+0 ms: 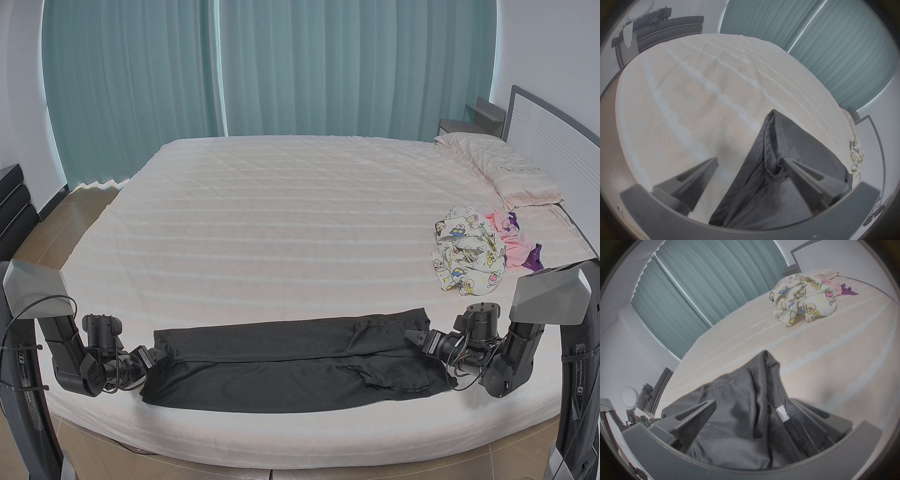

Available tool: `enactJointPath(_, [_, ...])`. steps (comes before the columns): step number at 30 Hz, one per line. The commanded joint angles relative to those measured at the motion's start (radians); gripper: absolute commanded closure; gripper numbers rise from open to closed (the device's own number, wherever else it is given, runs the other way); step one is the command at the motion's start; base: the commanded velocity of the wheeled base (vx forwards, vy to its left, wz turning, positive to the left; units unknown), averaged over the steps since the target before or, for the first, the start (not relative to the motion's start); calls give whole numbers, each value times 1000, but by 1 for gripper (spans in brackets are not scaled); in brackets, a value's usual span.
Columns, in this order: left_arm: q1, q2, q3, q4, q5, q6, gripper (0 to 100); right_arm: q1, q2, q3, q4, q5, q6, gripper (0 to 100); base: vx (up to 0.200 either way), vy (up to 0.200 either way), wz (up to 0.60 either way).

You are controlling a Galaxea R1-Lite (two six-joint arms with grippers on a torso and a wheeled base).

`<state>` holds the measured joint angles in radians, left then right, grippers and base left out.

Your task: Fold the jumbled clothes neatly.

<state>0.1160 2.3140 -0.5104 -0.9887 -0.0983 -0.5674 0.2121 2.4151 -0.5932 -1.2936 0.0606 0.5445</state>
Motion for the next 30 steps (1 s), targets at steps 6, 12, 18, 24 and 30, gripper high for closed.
enactJointPath(6, [62, -88, 7, 5, -124, -158, 0, -71, -160, -14, 28, 61, 2, 0, 0, 0, 0])
enactJointPath(12, [94, -94, 15, -1, -236, -183, 0, -31, -154, -114, 165, 65, 0, 0, 0, 0, 0])
enactJointPath(18, [102, -97, 29, -4, -247, -186, 0, 12, -119, -243, 344, 136, 3, 0, 0, 0, 0])
enactJointPath(24, [102, -99, 38, -8, -247, -184, 0, 24, -47, -280, 361, 134, 2, 0, 0, 0, 0])
enactJointPath(30, [102, -99, 38, -8, -247, -184, 0, 16, -17, -309, 362, 130, 0, 0, 0, 0, 0])
